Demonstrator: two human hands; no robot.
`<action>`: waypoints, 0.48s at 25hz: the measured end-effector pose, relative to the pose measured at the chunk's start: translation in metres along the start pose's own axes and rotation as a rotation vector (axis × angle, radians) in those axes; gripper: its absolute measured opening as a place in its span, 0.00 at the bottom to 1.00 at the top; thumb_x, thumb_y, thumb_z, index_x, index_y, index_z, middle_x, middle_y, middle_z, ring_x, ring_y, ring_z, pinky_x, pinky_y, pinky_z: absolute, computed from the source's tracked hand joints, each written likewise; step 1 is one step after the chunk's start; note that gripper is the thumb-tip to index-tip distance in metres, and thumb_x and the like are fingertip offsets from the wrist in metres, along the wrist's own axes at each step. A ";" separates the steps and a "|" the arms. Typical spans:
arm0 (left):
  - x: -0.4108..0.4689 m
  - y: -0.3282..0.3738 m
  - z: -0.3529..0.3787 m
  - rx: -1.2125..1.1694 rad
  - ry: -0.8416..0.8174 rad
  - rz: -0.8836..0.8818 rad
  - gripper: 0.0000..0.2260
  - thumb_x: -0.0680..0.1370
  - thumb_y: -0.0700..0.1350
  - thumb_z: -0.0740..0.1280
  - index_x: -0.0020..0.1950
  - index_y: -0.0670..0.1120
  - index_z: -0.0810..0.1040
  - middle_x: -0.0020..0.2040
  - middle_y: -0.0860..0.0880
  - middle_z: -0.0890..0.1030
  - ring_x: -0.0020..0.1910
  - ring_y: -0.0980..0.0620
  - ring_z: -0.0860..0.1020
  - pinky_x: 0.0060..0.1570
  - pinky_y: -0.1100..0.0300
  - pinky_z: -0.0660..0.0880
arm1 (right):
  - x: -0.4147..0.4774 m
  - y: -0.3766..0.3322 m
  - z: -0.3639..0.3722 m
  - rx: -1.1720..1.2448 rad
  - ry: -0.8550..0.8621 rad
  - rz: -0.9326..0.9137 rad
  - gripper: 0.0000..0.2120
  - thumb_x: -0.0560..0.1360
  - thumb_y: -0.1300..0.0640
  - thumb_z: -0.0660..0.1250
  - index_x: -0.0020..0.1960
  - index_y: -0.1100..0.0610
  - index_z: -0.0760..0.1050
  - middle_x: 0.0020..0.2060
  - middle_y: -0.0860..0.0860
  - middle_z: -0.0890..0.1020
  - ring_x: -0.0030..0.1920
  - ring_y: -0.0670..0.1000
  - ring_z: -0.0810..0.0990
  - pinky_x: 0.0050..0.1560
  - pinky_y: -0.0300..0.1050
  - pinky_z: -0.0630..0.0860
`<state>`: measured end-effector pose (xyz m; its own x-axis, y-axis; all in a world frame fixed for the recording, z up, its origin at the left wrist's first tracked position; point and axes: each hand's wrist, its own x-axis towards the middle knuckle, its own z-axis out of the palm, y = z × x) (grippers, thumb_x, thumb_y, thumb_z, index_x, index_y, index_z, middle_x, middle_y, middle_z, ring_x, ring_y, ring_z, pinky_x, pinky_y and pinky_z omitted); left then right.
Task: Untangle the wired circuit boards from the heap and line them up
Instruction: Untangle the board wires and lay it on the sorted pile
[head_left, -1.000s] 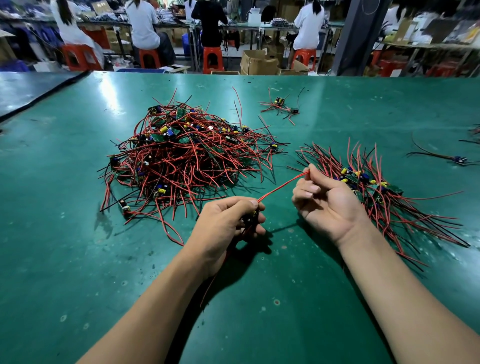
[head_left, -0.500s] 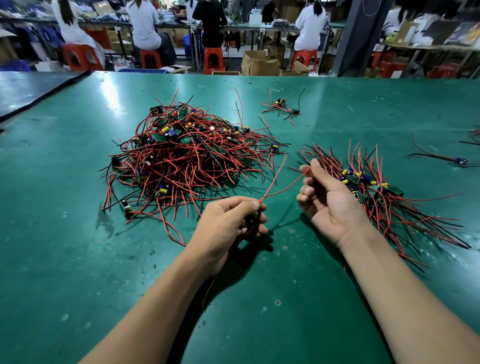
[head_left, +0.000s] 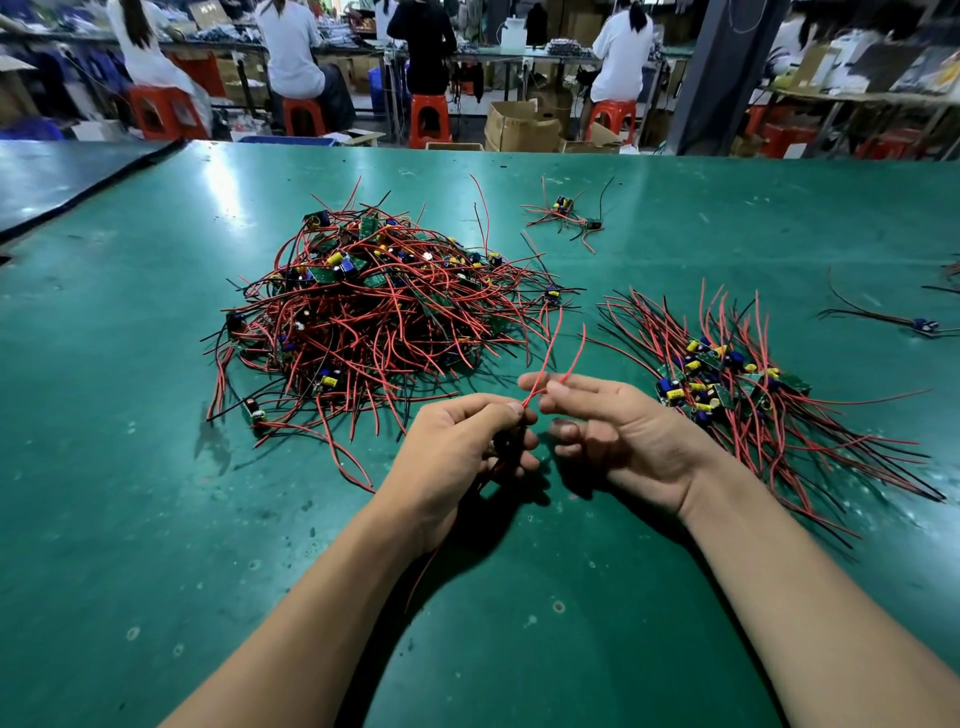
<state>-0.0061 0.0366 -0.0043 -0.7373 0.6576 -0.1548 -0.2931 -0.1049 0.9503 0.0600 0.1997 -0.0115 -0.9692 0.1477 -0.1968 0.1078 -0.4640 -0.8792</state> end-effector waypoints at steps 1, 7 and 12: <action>0.000 0.000 0.000 -0.011 -0.005 -0.006 0.07 0.79 0.36 0.63 0.46 0.38 0.80 0.33 0.43 0.79 0.28 0.50 0.77 0.30 0.62 0.74 | 0.000 0.002 0.002 -0.021 -0.044 0.001 0.11 0.72 0.60 0.71 0.53 0.58 0.85 0.40 0.50 0.81 0.31 0.43 0.74 0.30 0.34 0.73; 0.000 0.001 -0.002 -0.006 -0.028 -0.024 0.08 0.79 0.38 0.63 0.42 0.40 0.80 0.31 0.45 0.78 0.26 0.50 0.75 0.28 0.63 0.72 | 0.001 0.008 0.009 -0.085 -0.016 -0.069 0.08 0.71 0.59 0.72 0.49 0.56 0.86 0.37 0.50 0.81 0.28 0.43 0.72 0.28 0.32 0.69; 0.002 -0.003 -0.002 -0.010 -0.010 0.013 0.07 0.79 0.37 0.65 0.44 0.39 0.81 0.31 0.44 0.79 0.26 0.50 0.76 0.27 0.64 0.74 | -0.001 0.006 0.012 -0.129 0.072 -0.075 0.07 0.68 0.52 0.76 0.43 0.55 0.84 0.36 0.50 0.81 0.26 0.43 0.73 0.25 0.33 0.67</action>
<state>-0.0081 0.0372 -0.0079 -0.7349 0.6635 -0.1402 -0.2897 -0.1203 0.9495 0.0586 0.1865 -0.0110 -0.9577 0.2424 -0.1551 0.0678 -0.3335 -0.9403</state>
